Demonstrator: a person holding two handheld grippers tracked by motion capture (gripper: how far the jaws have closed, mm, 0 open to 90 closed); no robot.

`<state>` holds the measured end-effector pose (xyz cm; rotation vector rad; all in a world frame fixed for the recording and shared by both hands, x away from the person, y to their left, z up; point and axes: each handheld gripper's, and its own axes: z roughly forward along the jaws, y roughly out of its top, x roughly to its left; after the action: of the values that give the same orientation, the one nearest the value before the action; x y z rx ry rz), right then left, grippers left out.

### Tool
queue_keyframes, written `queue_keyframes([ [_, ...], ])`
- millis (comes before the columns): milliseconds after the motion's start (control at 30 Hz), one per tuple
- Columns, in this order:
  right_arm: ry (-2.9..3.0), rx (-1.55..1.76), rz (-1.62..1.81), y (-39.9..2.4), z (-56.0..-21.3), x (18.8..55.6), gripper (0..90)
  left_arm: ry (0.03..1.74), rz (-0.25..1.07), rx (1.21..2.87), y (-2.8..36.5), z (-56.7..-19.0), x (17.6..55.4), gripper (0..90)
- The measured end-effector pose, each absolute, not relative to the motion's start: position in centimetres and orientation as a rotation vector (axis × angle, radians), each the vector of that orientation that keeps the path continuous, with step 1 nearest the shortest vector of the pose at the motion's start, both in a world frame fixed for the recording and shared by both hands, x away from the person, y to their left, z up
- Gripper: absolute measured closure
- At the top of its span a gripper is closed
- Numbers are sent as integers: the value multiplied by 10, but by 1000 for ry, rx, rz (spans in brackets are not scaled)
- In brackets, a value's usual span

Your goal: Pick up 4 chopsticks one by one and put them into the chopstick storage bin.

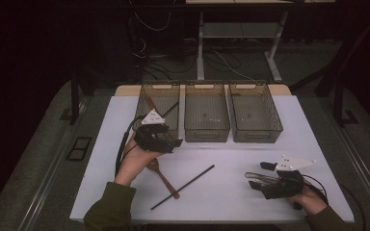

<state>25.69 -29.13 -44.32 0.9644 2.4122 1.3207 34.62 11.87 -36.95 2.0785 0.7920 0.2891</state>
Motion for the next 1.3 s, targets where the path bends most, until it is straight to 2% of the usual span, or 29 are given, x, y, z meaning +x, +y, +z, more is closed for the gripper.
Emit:
queue_keyframes([
  [700, 2438, 931, 1308, -283, -445, 262, 156, 739, 231, 2095, 113, -405, 298, 252],
  [833, 2437, 931, 1308, -284, -445, 262, 156, 740, 210, 2096, 113, -411, 292, 292],
  [1100, 2435, 927, 1306, -284, -445, 262, 156, 748, 164, 2136, 109, -425, 278, 448],
  [1300, 2435, 928, 1306, -284, -445, 262, 156, 754, 132, 2153, 106, -432, 273, 526],
])
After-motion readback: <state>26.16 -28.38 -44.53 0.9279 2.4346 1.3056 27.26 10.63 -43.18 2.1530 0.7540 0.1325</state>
